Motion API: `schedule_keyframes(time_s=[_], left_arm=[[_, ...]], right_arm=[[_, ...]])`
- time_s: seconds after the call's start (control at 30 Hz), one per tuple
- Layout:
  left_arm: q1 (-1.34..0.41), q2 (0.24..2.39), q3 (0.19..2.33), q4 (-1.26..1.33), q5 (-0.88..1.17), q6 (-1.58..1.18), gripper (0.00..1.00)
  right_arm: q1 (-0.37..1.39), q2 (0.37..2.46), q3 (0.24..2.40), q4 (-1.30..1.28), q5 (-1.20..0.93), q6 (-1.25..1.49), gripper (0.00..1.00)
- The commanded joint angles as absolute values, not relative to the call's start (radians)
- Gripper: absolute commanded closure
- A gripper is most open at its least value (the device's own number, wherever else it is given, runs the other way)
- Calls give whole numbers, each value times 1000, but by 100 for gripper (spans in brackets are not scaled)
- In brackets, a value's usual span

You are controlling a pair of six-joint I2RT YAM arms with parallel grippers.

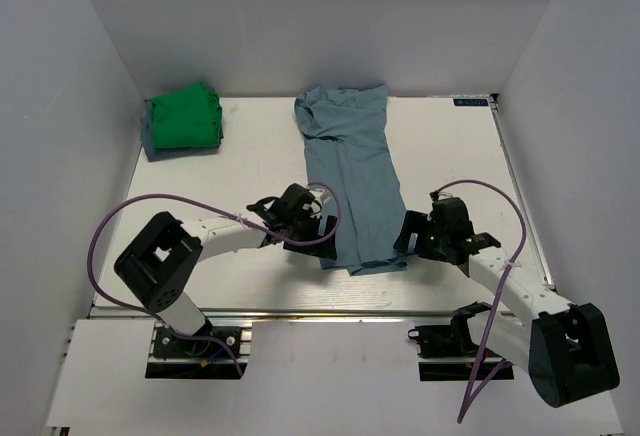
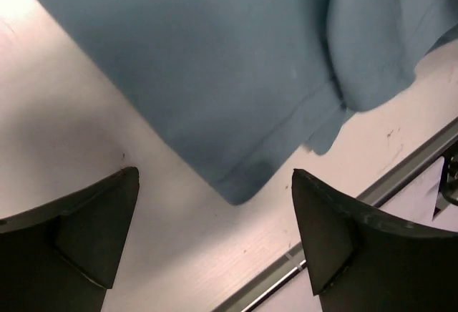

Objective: Fold and stack the t-shirts
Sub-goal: Grab the bottom of the folded rectangular tshirt with both arms

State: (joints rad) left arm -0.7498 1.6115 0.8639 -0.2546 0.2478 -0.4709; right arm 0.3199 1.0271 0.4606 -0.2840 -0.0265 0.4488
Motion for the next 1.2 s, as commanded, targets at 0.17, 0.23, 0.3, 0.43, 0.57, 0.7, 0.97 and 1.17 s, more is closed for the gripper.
schedule_keyframes(time_s=[0.17, 0.23, 0.3, 0.43, 0.57, 0.7, 0.97, 1.17], left_arm=[[-819, 1612, 782, -195, 239, -537, 16], [-847, 1621, 805, -195, 229, -537, 20], [-860, 1653, 805, -195, 216, -537, 23], [-882, 1703, 842, -183, 216, -537, 41], [-902, 1712, 871, -239, 206, -537, 78], [-911, 1666, 871, -239, 206, -517, 90], [-911, 1548, 904, -327, 198, -450, 90], [-874, 1578, 1024, -354, 173, -459, 100]], right_arm=[[314, 1034, 379, -146, -86, 480, 15], [314, 1051, 373, -126, -124, 477, 21], [314, 1067, 367, -101, -136, 477, 22], [316, 1085, 360, -75, -163, 474, 59], [319, 1049, 357, -87, -190, 482, 100], [319, 977, 357, -164, -201, 488, 100], [318, 844, 403, -258, -247, 492, 100], [318, 909, 478, -198, -201, 483, 100]])
